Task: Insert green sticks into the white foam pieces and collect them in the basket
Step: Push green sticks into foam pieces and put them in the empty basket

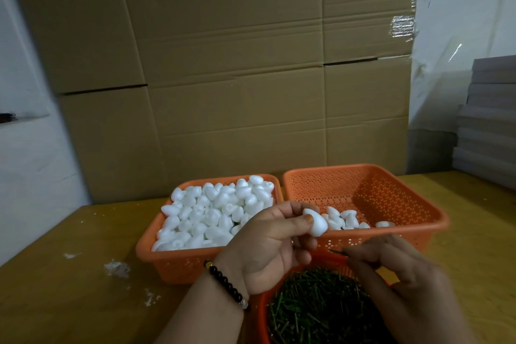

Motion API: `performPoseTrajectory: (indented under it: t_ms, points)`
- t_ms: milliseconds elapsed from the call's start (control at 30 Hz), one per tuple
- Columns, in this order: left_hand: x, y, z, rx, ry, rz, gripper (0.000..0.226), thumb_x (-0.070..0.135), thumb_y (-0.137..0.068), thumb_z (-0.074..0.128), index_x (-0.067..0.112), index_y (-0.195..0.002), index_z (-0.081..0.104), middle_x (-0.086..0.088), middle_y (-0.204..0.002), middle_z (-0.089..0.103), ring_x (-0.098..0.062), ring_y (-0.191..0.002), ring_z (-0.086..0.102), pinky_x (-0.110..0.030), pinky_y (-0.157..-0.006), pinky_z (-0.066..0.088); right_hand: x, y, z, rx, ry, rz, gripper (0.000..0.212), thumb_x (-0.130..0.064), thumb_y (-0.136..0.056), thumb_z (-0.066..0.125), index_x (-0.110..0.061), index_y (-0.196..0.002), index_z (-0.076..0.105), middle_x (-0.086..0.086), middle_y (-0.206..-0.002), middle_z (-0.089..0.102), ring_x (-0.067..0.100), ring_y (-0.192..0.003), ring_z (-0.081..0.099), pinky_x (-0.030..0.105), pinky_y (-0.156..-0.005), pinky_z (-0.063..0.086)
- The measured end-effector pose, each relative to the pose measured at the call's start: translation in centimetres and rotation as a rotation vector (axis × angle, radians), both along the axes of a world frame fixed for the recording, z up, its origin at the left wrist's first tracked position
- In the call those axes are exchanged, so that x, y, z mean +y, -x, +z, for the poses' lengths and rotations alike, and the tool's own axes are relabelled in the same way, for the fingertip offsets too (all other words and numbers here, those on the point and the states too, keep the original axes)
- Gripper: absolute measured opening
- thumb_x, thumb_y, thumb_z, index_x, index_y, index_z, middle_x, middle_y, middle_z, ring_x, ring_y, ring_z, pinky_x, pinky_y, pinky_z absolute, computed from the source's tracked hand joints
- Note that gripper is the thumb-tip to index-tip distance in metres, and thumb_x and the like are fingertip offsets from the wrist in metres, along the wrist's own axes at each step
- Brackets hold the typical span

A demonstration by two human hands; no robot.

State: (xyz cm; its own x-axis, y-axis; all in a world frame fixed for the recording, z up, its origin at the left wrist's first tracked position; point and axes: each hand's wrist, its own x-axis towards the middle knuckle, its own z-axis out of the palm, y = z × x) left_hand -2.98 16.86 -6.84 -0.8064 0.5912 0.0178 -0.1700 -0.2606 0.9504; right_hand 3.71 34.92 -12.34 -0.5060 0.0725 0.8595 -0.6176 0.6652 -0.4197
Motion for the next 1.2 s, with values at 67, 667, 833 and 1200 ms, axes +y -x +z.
performPoseTrajectory:
  t_ms: [67, 667, 833, 1200]
  points:
    - [0.2, -0.1, 0.0, -0.112, -0.096, -0.037, 0.027, 0.006, -0.083, 0.062, 0.008, -0.110, 0.064, -0.014, -0.092, 0.066, -0.017, -0.066, 0.058, -0.027, -0.055, 0.049, -0.1, -0.1, 0.1, 0.033, 0.007, 0.005, 0.013, -0.021, -0.079, 0.067, -0.027, -0.090, 0.072, -0.017, -0.088, 0.064, -0.006, -0.083, 0.062, 0.005, -0.073, 0.042]
    - [1.6, -1.1, -0.8, -0.316, -0.150, -0.067, 0.018, 0.013, -0.073, 0.075, -0.002, -0.082, 0.075, -0.017, -0.082, 0.067, -0.023, -0.072, 0.069, -0.034, -0.063, 0.060, -0.3, -0.2, 0.4, 0.087, 0.059, -0.079, 0.020, -0.032, -0.083, 0.055, -0.019, -0.086, 0.070, -0.016, -0.094, 0.064, -0.008, -0.088, 0.060, 0.004, -0.077, 0.043]
    - [2.0, -1.2, -1.2, -0.279, -0.075, -0.050, 0.019, 0.018, -0.079, 0.067, 0.000, -0.080, 0.074, -0.015, -0.082, 0.068, -0.021, -0.071, 0.069, -0.032, -0.062, 0.059, -0.4, -0.1, 0.2, 0.073, 0.035, -0.080, 0.024, -0.030, -0.082, 0.057, -0.011, -0.083, 0.073, -0.008, -0.089, 0.066, -0.005, -0.085, 0.062, 0.010, -0.074, 0.048]
    - [2.4, -1.7, -1.1, -0.260, -0.025, -0.037, 0.022, 0.023, -0.077, 0.067, 0.001, -0.076, 0.070, -0.015, -0.080, 0.067, -0.020, -0.068, 0.067, -0.029, -0.058, 0.058, -0.4, 0.0, 0.2, 0.043, -0.007, -0.109, 0.023, -0.032, -0.081, 0.053, -0.016, -0.083, 0.070, -0.011, -0.087, 0.064, -0.004, -0.080, 0.059, 0.004, -0.073, 0.044]
